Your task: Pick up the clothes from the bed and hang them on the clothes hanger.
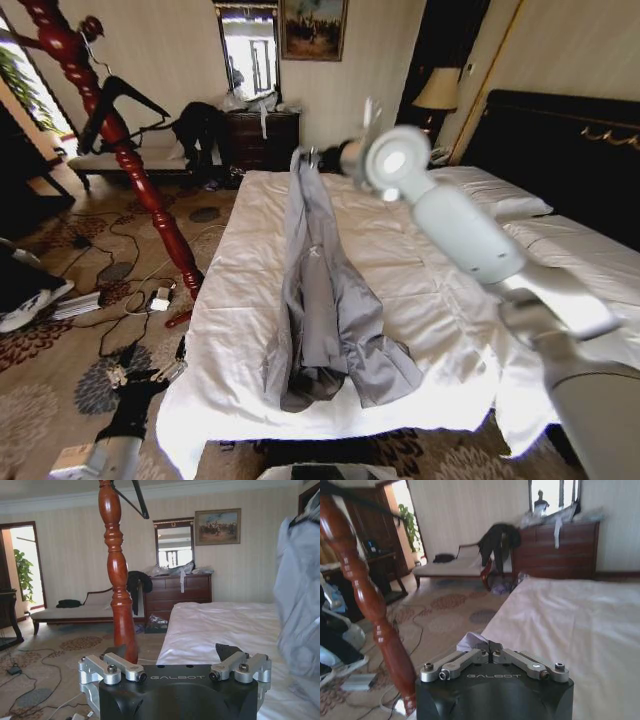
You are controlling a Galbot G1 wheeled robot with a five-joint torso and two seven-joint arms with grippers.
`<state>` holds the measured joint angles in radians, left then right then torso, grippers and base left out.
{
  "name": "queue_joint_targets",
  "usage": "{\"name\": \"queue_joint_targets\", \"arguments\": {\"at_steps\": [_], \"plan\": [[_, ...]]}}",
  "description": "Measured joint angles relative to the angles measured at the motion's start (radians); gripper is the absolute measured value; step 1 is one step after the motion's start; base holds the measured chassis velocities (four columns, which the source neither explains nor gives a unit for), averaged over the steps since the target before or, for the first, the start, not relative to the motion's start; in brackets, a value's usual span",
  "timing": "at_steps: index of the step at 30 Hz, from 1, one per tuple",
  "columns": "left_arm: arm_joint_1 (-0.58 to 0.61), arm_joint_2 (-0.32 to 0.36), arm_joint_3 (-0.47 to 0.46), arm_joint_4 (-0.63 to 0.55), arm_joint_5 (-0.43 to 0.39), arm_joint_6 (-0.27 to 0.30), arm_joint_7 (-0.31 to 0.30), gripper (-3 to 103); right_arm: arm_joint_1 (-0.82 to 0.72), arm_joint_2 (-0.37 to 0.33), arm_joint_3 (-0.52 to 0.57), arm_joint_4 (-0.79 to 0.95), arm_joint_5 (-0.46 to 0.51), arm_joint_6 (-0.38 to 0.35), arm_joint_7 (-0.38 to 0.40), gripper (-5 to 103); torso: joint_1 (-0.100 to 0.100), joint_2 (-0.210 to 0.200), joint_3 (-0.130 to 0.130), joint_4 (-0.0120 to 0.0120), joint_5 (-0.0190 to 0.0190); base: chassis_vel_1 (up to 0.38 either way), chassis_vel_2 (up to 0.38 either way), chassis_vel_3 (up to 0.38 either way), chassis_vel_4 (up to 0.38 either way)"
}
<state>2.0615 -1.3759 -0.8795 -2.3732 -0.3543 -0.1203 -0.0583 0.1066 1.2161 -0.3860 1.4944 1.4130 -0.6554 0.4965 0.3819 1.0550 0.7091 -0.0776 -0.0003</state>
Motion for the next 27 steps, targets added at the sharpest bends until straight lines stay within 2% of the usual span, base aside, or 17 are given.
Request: {"name": "queue_joint_targets", "arguments": {"at_steps": [3,4,7,9,10,11,12,14,15,17,19,21,22,24,25,27], "plan": [[-0.007,-0.002,0.001,0.007,0.001,0.006,-0.003,100,-0.048,0.081,-0.020,-0.120,-0.105,0.027,-0.058,0,0.000,0.000,0.000,0.0010,-0.0007,0.000,0.000,0.000,0.000],[-0.010,-0.003,0.004,0.012,0.002,0.010,-0.004,100,-0.069,0.114,-0.036,-0.197,-0.167,0.048,-0.095,0,0.000,0.000,0.000,-0.0003,-0.0002,0.000,0.000,0.000,0.000],[-0.011,-0.003,0.006,0.015,0.003,0.011,-0.004,100,-0.086,0.132,-0.048,-0.256,-0.224,0.068,-0.128,-3,0.000,0.000,0.000,-0.0009,0.0001,0.000,0.000,0.000,0.000],[-0.013,-0.001,0.008,0.019,0.004,0.012,-0.004,100,-0.110,0.140,-0.063,-0.294,-0.288,0.088,-0.171,8,0.000,0.000,0.000,-0.0008,0.0001,0.000,0.000,0.000,0.000],[-0.013,-0.001,0.008,0.019,0.004,0.012,-0.004,100,-0.110,0.140,-0.063,-0.294,-0.288,0.088,-0.171,8,0.000,0.000,0.000,-0.0008,0.0001,0.000,0.000,0.000,0.000],[-0.013,0.000,0.008,0.021,0.004,0.012,-0.004,100,-0.117,0.137,-0.070,-0.292,-0.300,0.091,-0.187,13,0.000,0.000,0.000,-0.0006,0.0001,0.000,0.000,0.000,0.000],[-0.014,0.002,0.009,0.022,0.004,0.013,-0.005,100,-0.123,0.132,-0.078,-0.283,-0.305,0.092,-0.199,13,0.000,0.000,0.000,-0.0005,0.0000,0.000,0.000,0.000,0.000],[-0.016,0.006,0.013,0.023,0.004,0.013,-0.005,100,-0.137,0.100,-0.123,-0.217,-0.301,0.075,-0.247,24,0.000,0.000,0.000,-0.0003,0.0001,0.000,0.000,0.000,0.000],[-0.016,0.006,0.013,0.023,0.004,0.013,-0.005,100,-0.137,0.100,-0.123,-0.217,-0.301,0.075,-0.247,24,0.000,0.000,0.000,-0.0003,0.0001,0.000,0.000,0.000,0.000],[-0.016,0.007,0.017,0.021,0.009,0.014,-0.006,100,-0.147,0.073,-0.137,-0.174,-0.253,0.027,-0.276,35,0.000,0.000,0.000,-0.0005,0.0001,0.000,0.000,0.000,0.000],[-0.012,0.004,0.018,0.014,0.012,0.014,-0.006,100,-0.163,0.072,-0.111,-0.174,-0.218,0.016,-0.243,45,0.000,0.000,0.000,-0.0005,0.0004,0.000,0.000,0.000,0.000],[-0.008,0.002,0.017,0.012,0.012,0.013,-0.006,100,-0.168,0.072,-0.097,-0.178,-0.215,0.018,-0.230,45,0.000,0.000,0.000,-0.0003,0.0005,0.000,0.000,0.000,0.000],[-0.004,0.001,0.015,0.012,0.011,0.012,-0.006,100,-0.174,0.066,-0.082,-0.179,-0.221,0.021,-0.222,51,0.000,0.000,0.000,0.0000,0.0003,0.000,0.000,0.000,0.000],[0.010,-0.002,0.009,0.013,0.010,0.000,-0.005,100,-0.199,0.014,-0.058,-0.144,-0.251,0.026,-0.211,61,0.000,0.000,0.000,0.0002,0.0003,0.000,0.000,0.000,0.000],[0.010,-0.002,0.009,0.013,0.010,0.000,-0.005,100,-0.199,0.014,-0.058,-0.144,-0.251,0.026,-0.211,61,0.000,0.000,0.000,0.0002,0.0003,0.000,0.000,0.000,0.000],[0.017,-0.006,0.008,0.018,0.011,-0.009,-0.003,100,-0.246,-0.070,-0.044,-0.094,-0.280,0.026,-0.200,73,0.000,0.000,0.000,-0.0004,0.0005,0.000,0.000,0.000,0.000]]}}
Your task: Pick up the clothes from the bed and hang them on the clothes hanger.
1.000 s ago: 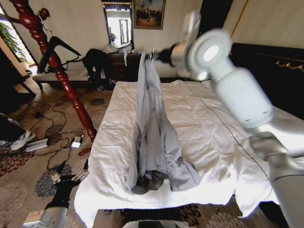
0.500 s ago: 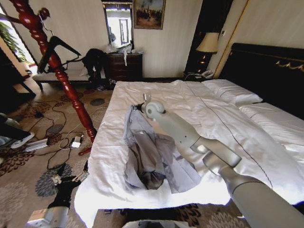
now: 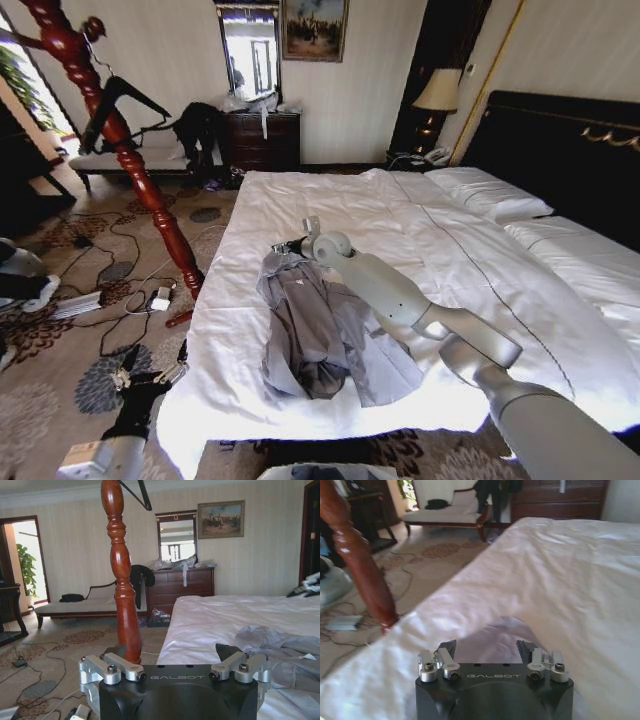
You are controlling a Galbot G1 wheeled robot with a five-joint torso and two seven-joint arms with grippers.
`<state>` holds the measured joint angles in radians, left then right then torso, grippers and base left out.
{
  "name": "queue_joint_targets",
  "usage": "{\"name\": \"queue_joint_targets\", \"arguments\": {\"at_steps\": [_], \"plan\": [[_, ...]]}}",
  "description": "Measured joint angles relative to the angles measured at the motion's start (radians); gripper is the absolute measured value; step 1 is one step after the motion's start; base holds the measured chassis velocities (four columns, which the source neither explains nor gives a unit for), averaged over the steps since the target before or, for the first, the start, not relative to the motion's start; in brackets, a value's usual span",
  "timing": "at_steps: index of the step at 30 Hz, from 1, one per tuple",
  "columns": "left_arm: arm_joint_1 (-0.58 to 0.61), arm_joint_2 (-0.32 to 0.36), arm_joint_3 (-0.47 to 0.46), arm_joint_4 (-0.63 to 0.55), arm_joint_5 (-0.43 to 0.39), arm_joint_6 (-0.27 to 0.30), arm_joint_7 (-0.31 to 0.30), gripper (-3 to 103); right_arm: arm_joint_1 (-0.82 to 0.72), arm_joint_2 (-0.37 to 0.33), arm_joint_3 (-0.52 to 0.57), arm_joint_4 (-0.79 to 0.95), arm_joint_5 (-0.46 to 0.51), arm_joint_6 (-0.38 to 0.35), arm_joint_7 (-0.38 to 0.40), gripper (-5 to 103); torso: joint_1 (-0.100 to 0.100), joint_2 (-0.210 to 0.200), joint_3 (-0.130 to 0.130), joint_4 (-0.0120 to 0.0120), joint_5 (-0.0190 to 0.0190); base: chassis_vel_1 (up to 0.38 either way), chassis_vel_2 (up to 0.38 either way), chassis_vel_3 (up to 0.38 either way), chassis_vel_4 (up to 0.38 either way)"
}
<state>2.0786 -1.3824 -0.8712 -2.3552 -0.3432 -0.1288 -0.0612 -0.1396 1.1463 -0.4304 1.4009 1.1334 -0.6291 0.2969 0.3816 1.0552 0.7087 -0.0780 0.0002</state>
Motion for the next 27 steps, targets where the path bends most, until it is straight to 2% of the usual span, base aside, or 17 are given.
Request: {"name": "queue_joint_targets", "arguments": {"at_steps": [1,3,5,6,7,8,11,13,15,19,27], "plan": [[0.001,-0.002,0.001,0.001,0.002,-0.001,0.000,100,-0.020,-0.030,0.008,0.013,-0.023,0.002,0.000,73,0.000,0.000,0.000,-0.0005,0.0000,0.000,0.000,0.000,0.000],[0.002,-0.008,0.008,0.001,0.010,-0.002,0.001,100,-0.070,-0.084,0.034,0.037,-0.068,0.008,0.000,83,0.000,0.000,0.000,-0.0011,0.0001,0.000,0.000,0.000,0.000],[0.002,-0.011,0.011,0.001,0.015,-0.002,0.002,100,-0.094,-0.099,0.050,0.045,-0.071,0.007,0.002,83,0.000,0.000,0.000,-0.0008,0.0002,0.000,0.000,0.000,0.000],[0.001,-0.015,0.017,-0.004,0.032,0.004,0.001,100,-0.187,-0.120,0.125,0.059,0.031,-0.009,0.041,97,0.000,0.000,0.000,0.0002,-0.0002,0.000,0.000,0.000,0.000],[0.001,-0.016,0.017,-0.006,0.035,0.006,0.001,100,-0.220,-0.116,0.158,0.060,0.108,-0.021,0.063,99,0.000,0.000,0.000,0.0002,0.0000,0.000,0.000,0.000,0.000],[0.001,-0.016,0.017,-0.006,0.035,0.006,0.001,100,-0.220,-0.116,0.158,0.060,0.108,-0.021,0.063,99,0.000,0.000,0.000,0.0002,0.0000,0.000,0.000,0.000,0.000],[0.009,-0.018,0.015,-0.012,0.039,0.009,0.001,100,-0.303,-0.096,0.261,0.061,0.292,-0.062,0.121,100,0.000,0.000,0.000,0.0002,0.0001,0.000,0.000,0.000,0.000],[0.018,-0.021,0.012,-0.014,0.043,0.009,0.001,100,-0.352,-0.091,0.323,0.052,0.346,-0.076,0.136,100,0.000,0.000,0.000,0.0003,-0.0003,0.000,0.000,0.000,0.000],[0.021,-0.022,0.012,-0.015,0.045,0.009,0.001,100,-0.366,-0.091,0.339,0.048,0.354,-0.078,0.136,100,0.000,0.000,0.000,0.0002,-0.0002,0.000,0.000,0.000,0.000],[0.026,-0.028,0.026,-0.016,0.073,0.010,-0.001,100,-0.417,-0.066,0.438,0.020,0.365,-0.079,0.131,100,0.000,0.000,0.000,-0.0001,-0.0002,0.000,0.000,0.000,0.000],[0.013,-0.026,0.045,-0.029,0.091,0.029,-0.013,100,-0.430,-0.021,0.517,0.023,0.375,-0.075,0.130,100,0.000,0.000,0.000,-0.0001,-0.0002,0.000,0.000,0.000,0.000]]}}
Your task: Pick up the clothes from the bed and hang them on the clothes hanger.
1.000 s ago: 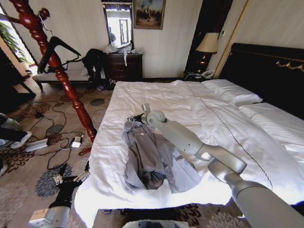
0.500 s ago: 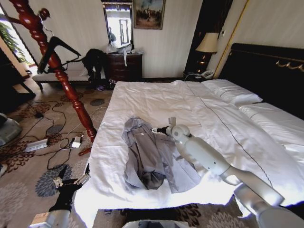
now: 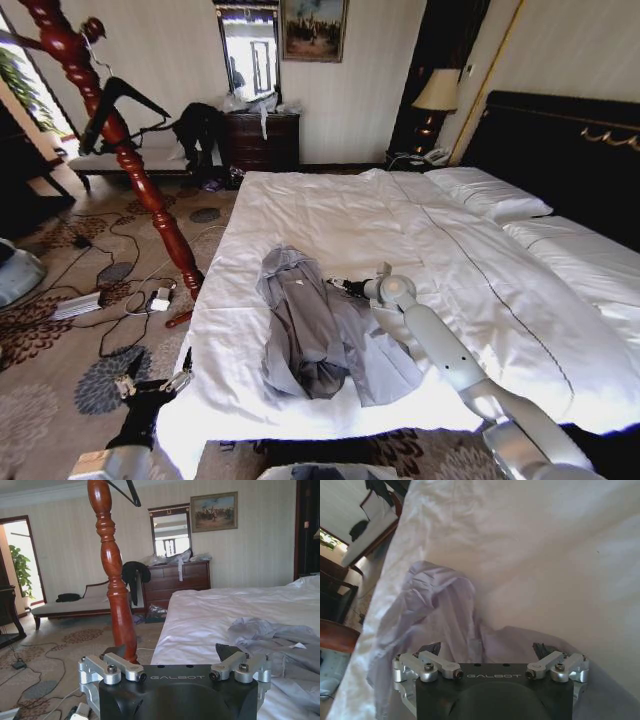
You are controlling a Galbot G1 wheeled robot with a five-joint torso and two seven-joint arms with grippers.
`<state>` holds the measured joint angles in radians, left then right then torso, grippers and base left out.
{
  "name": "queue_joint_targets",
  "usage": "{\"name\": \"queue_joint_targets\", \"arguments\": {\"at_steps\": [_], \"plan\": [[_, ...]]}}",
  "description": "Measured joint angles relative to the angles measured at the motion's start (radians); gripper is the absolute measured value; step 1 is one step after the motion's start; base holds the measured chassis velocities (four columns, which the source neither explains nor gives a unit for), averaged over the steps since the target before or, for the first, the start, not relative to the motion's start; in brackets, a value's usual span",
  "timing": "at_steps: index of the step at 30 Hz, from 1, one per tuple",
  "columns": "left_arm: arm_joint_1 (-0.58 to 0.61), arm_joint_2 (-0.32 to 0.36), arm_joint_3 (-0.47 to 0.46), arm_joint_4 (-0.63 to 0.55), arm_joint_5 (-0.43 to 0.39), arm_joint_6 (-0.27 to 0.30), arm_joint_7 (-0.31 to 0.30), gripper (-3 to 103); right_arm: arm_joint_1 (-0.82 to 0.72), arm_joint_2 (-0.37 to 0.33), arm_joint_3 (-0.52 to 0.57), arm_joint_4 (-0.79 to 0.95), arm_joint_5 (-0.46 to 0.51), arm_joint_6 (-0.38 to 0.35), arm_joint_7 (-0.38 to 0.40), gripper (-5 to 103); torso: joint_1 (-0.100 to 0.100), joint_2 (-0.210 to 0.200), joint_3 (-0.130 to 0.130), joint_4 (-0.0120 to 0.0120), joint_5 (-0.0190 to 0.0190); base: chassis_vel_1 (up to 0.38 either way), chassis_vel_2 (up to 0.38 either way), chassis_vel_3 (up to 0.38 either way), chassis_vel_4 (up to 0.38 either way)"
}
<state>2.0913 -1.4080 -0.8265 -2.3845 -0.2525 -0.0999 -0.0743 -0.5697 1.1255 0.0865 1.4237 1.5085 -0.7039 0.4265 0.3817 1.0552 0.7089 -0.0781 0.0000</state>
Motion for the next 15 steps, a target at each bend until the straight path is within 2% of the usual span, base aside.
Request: {"name": "queue_joint_targets", "arguments": {"at_steps": [5,13,14,15], "plan": [[-0.001,0.000,0.005,0.001,0.007,0.002,-0.001,100,0.009,0.016,-0.004,0.025,0.022,-0.001,0.005,100,0.000,0.000,0.000,0.0003,-0.0004,0.000,0.000,0.000,0.000],[0.016,-0.005,-0.001,-0.001,0.011,0.000,-0.001,100,0.011,0.101,-0.002,-0.044,-0.014,-0.005,-0.007,100,0.000,0.000,0.000,0.0006,-0.0002,0.000,0.000,0.000,0.000],[0.019,-0.004,-0.004,-0.001,0.010,-0.001,-0.001,100,0.013,0.110,0.004,-0.056,-0.019,-0.005,-0.011,102,0.000,0.000,0.000,0.0004,-0.0001,0.000,0.000,0.000,0.000],[0.021,-0.003,-0.006,-0.002,0.009,-0.001,-0.001,100,0.013,0.114,0.008,-0.062,-0.021,-0.005,-0.012,100,0.000,0.000,0.000,0.0000,0.0000,0.000,0.000,0.000,0.000]]}}
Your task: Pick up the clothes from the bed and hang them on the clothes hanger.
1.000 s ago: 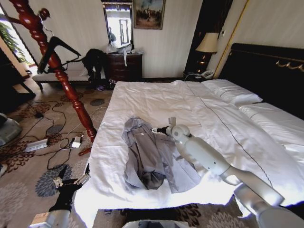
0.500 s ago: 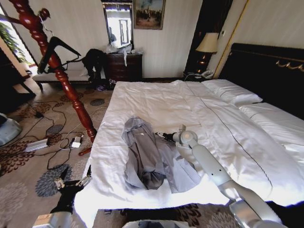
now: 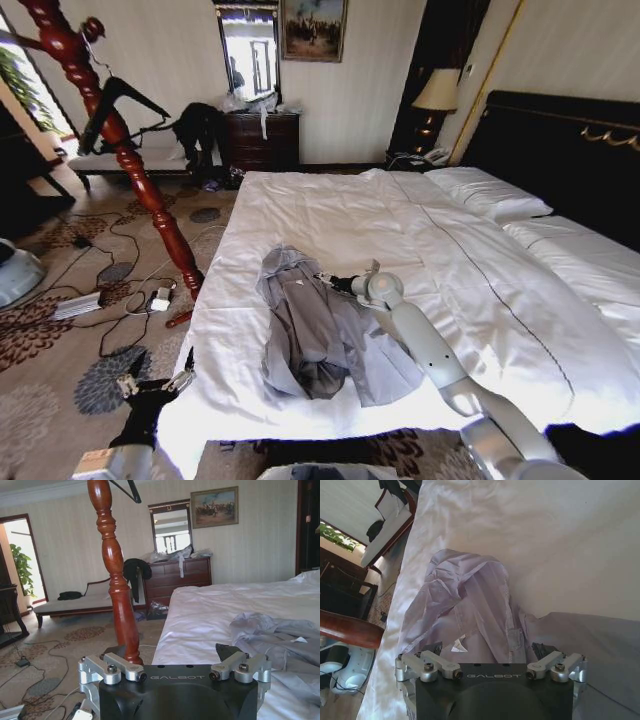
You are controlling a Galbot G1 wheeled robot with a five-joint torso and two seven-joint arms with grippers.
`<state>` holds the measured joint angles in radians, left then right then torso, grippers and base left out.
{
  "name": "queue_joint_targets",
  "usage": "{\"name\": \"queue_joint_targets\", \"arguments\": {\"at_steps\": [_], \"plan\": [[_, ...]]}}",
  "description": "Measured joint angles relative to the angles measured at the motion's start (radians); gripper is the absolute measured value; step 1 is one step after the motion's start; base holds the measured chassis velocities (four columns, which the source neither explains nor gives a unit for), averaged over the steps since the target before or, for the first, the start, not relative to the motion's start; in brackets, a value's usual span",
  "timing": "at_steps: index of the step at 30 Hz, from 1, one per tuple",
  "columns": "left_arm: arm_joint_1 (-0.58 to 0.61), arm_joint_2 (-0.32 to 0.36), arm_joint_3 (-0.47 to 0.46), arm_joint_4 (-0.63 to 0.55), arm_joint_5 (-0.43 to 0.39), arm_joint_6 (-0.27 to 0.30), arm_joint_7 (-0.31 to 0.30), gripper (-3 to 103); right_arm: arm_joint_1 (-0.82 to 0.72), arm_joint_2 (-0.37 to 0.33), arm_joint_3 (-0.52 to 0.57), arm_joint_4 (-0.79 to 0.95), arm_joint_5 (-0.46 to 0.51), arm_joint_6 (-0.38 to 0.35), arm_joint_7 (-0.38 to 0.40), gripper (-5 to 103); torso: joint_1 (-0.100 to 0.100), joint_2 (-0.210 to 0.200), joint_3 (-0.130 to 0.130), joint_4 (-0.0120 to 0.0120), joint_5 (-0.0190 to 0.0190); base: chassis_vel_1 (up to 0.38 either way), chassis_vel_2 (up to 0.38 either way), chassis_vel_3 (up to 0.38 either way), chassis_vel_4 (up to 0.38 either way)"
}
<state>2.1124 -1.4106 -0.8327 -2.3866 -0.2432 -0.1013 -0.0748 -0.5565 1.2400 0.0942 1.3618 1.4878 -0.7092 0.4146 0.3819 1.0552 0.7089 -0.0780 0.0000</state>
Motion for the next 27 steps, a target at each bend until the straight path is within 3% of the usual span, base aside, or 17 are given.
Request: {"name": "queue_joint_targets", "arguments": {"at_steps": [18,21,27], "plan": [[-0.010,0.006,0.009,-0.007,0.008,0.013,-0.007,100,-0.008,0.030,0.016,-0.043,-0.024,-0.018,-0.007,95,0.000,0.000,0.000,0.0001,0.0001,0.000,0.000,0.000,0.000],[-0.010,0.007,0.009,-0.009,0.008,0.014,-0.009,100,-0.002,0.039,0.012,-0.057,-0.027,-0.025,-0.008,80,0.000,0.000,0.000,0.0001,0.0000,0.000,0.000,0.000,0.000],[-0.010,0.007,0.006,-0.009,0.007,0.014,-0.009,100,0.005,0.052,0.012,-0.074,-0.031,-0.026,-0.011,76,0.000,0.000,0.000,0.0002,0.0000,0.000,0.000,0.000,0.000]]}}
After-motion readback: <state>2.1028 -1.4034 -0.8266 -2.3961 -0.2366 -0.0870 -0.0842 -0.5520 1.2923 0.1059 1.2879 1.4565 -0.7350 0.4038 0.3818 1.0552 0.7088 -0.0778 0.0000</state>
